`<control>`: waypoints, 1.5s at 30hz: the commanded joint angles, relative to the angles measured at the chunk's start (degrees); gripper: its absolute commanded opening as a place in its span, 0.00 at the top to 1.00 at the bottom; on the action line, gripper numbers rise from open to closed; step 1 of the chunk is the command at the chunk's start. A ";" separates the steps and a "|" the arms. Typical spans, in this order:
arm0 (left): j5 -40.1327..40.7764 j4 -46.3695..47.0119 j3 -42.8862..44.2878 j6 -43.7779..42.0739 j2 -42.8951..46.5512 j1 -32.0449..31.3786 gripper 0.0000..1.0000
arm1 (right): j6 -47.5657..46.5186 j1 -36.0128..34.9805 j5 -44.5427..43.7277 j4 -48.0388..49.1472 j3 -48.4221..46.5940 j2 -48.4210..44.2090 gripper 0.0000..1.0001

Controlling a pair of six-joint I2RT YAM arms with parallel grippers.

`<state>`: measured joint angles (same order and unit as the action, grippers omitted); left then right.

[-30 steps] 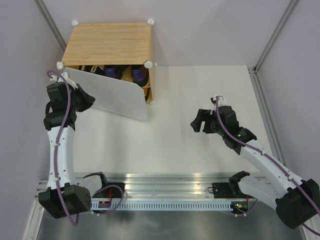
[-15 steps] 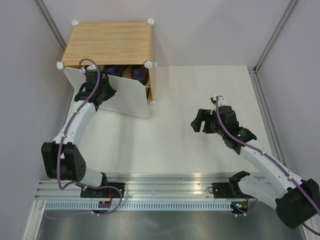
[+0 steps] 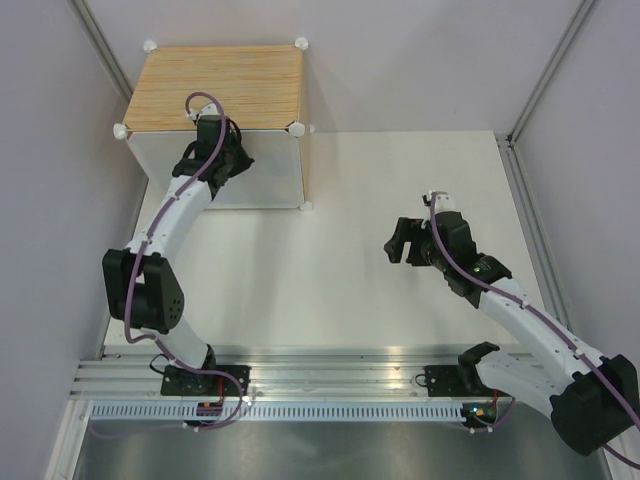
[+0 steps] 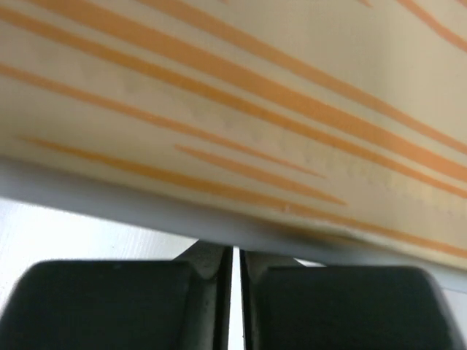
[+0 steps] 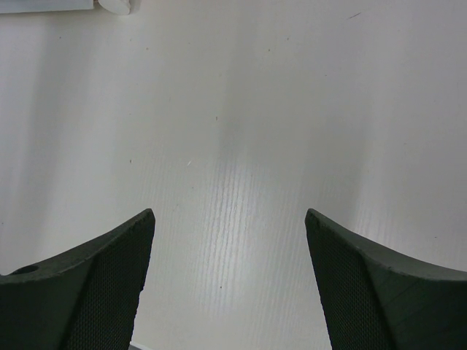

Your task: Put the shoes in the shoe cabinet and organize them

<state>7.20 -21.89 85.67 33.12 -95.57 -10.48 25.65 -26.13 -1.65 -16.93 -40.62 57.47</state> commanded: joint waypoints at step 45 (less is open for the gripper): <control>-4.66 3.96 -43.66 -15.46 62.70 -3.67 0.01 | -0.08 -0.33 -29.72 -5.66 -11.50 -0.17 0.02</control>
<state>2.00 -19.59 42.24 18.46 -33.12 -13.98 24.75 -26.26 -26.09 -22.06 -52.25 58.70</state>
